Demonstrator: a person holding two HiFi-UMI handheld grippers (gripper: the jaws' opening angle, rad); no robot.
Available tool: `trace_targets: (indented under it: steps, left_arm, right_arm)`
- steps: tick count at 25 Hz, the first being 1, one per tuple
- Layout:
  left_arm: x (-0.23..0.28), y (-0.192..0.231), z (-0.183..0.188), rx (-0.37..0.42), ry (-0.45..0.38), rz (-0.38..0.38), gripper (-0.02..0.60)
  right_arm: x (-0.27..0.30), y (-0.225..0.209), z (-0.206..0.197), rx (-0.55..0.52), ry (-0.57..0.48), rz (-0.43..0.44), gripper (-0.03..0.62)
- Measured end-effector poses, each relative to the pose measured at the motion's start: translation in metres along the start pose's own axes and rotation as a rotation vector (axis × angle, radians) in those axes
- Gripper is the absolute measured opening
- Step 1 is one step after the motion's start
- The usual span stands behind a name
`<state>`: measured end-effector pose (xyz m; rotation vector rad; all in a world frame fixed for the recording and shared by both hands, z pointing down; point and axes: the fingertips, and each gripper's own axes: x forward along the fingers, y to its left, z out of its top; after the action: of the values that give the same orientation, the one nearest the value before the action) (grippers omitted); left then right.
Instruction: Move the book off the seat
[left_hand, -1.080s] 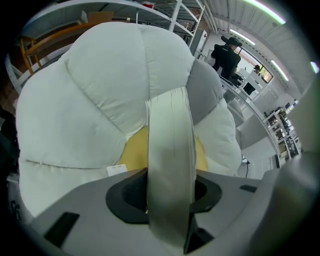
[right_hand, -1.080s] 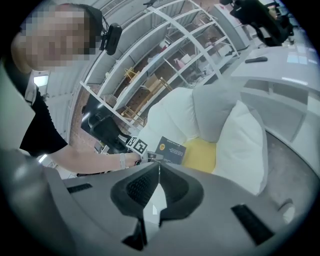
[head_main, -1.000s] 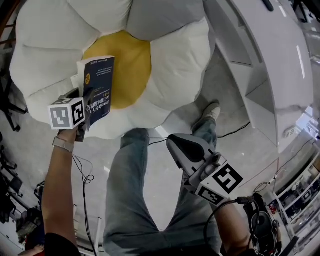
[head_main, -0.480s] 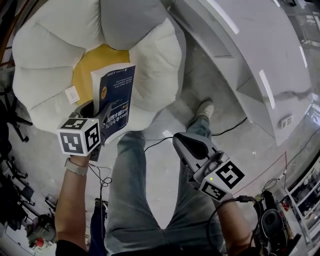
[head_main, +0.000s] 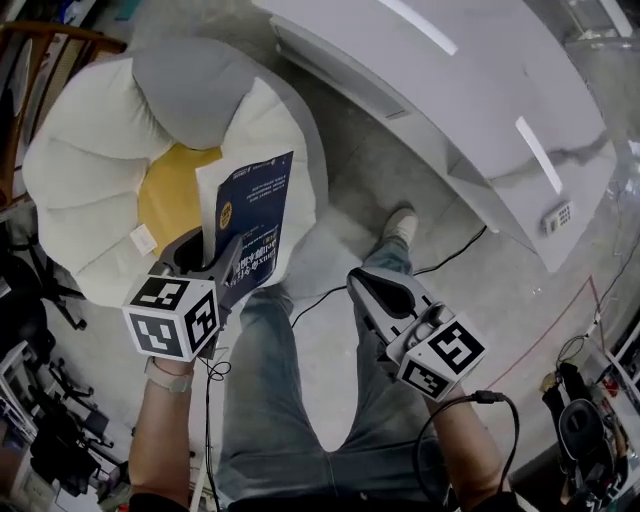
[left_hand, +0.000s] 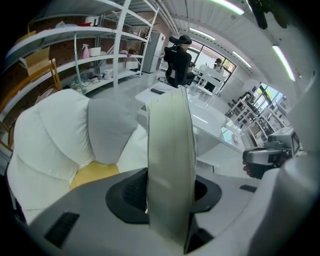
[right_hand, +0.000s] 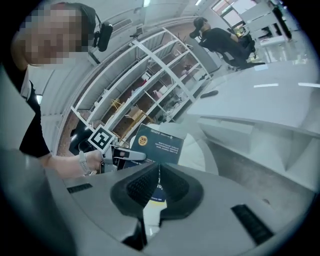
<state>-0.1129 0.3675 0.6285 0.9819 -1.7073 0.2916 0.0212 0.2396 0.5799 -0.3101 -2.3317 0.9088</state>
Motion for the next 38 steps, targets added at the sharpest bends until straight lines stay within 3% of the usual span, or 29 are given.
trace_targets:
  steps: [6,19,27,34,38]
  left_arm:
    - [0.004,-0.059,0.057,0.045,-0.021,-0.037,0.170]
    - [0.023,-0.157,0.151,-0.017,-0.083,-0.008,0.170]
    - [0.051,-0.214,0.199,0.066,-0.057,0.009,0.170]
    - [0.078,-0.274,0.241,0.139,-0.017,-0.062,0.170]
    - [0.089,-0.293,0.258,0.193,0.001,-0.098,0.170]
  right_arm:
    - [-0.034,-0.043,0.032,0.028,-0.044,-0.033,0.014]
    - [-0.083,-0.156,0.116,0.073,-0.144,-0.038,0.014]
    - [-0.126,-0.217,0.135,0.135,-0.209,-0.070,0.014]
    - [-0.179,-0.266,0.131,0.252,-0.286,-0.187,0.014]
    - [-0.198,-0.267,0.130,0.277,-0.307,-0.235,0.014]
